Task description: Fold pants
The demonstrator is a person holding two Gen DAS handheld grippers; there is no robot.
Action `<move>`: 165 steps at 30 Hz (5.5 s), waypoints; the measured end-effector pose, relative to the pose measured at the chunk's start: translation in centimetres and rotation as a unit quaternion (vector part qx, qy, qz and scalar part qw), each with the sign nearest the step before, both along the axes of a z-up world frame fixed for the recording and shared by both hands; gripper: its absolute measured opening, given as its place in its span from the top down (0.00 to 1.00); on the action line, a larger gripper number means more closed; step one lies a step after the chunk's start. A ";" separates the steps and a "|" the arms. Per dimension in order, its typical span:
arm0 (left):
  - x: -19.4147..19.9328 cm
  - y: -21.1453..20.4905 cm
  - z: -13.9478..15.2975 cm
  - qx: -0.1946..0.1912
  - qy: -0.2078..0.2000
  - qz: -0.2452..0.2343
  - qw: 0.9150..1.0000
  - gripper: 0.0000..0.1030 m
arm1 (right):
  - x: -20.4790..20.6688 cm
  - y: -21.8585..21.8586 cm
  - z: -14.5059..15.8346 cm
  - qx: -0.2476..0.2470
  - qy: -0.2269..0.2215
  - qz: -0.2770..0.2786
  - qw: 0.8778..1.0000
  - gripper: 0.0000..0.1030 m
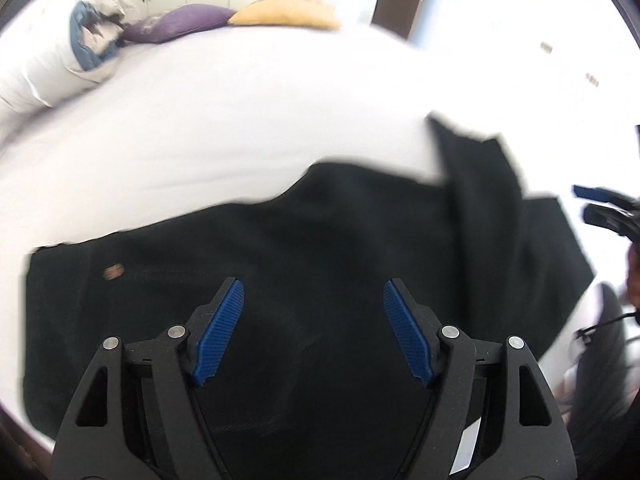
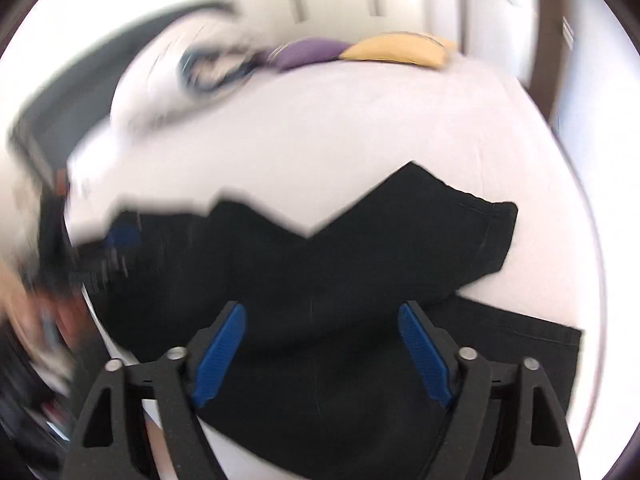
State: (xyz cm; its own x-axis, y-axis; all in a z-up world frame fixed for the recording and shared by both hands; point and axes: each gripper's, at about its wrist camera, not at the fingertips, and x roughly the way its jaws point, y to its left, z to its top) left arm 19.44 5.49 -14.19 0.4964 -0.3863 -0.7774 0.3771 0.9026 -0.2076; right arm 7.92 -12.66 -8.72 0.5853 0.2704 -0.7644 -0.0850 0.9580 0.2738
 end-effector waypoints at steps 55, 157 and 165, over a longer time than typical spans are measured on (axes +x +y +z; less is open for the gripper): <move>2.5 8.2 -10.1 -0.233 0.101 0.039 0.966 0.81 | 25.0 -2.4 -10.5 -0.097 0.285 -0.180 0.936 0.24; 2.4 10.0 -9.6 -0.262 0.171 0.161 0.936 0.81 | -20.5 -17.7 -15.3 0.436 0.105 -0.367 0.815 0.67; 2.5 9.4 -9.5 -0.259 0.169 0.160 0.937 0.81 | -18.6 -17.2 -15.8 0.429 0.099 -0.350 0.827 0.86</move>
